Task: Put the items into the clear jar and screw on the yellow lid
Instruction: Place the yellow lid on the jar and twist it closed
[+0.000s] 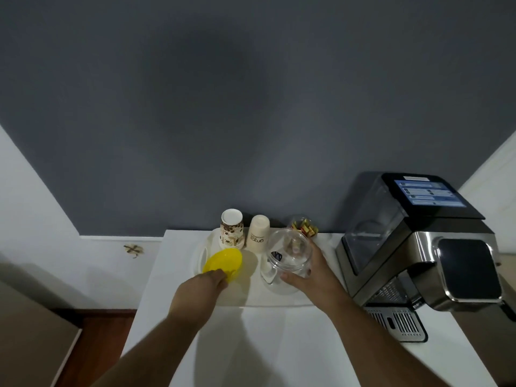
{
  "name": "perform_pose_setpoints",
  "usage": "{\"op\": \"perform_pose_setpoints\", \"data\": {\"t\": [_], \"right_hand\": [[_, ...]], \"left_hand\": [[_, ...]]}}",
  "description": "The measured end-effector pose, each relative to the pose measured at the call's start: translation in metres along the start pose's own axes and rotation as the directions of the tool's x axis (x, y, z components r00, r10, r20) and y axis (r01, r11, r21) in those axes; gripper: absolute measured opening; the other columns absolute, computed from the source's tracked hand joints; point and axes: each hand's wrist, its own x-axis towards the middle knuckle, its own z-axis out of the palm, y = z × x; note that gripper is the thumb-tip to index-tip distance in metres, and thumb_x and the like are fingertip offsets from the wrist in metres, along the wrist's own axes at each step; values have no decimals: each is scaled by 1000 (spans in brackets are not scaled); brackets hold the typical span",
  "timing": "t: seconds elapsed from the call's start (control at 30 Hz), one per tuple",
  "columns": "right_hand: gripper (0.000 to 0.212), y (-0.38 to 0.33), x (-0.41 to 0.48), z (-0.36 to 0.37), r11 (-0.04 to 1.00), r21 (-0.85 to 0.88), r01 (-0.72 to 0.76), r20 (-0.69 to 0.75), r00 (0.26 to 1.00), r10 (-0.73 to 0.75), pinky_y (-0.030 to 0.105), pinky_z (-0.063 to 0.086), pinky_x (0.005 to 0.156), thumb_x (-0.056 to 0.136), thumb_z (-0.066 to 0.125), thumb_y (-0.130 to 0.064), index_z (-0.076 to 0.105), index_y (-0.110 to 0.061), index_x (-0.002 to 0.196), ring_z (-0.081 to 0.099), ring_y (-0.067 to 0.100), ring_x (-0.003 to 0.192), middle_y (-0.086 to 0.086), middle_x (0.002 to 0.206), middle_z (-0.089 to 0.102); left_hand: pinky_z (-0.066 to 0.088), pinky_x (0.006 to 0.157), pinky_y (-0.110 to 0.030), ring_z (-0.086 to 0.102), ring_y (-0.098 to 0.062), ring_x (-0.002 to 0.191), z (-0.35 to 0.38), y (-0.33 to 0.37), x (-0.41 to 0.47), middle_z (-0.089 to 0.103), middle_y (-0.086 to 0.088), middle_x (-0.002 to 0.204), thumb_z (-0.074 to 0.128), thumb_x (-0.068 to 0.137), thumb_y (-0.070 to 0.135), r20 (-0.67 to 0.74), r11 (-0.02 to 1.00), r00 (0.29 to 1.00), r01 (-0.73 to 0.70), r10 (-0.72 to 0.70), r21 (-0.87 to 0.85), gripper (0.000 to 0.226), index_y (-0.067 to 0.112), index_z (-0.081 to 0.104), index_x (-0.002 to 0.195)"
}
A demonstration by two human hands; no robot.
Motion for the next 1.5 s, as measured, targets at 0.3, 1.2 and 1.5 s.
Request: {"op": "perform_pose_setpoints", "data": {"t": [0.3, 1.2, 1.5], "right_hand": [[119, -16, -19, 11, 995, -93, -35, -169, 985, 19, 53, 38, 130, 80, 81, -80, 17, -47, 175, 37, 22, 165, -9, 179, 34], [124, -65, -14, -34, 815, -566, 129, -91, 972, -217, 40, 46, 119, 69, 88, -74, 20, -49, 170, 43, 17, 151, -22, 169, 25], [119, -39, -27, -63, 922, -375, -97, -168, 985, 36, 33, 44, 111, 84, 95, -52, 20, -42, 175, 47, 22, 151, -4, 172, 28]], "left_hand": [[53, 79, -40, 71, -19, 85, -48, -4, -3, 77, 2, 87, 66, 105, 30, -63, 682, 961, 143, -268, -717, 13, 26, 72, 95], [50, 115, -40, 75, -6, 112, -61, 39, 15, 78, 1, 125, 55, 112, 18, 169, 535, 985, 124, 35, -835, 24, 18, 67, 133], [27, 129, -43, 25, -19, 159, 27, 86, 24, 24, 6, 171, 99, 70, 45, 252, 603, 961, 136, 112, -786, 138, 22, 6, 170]]}}
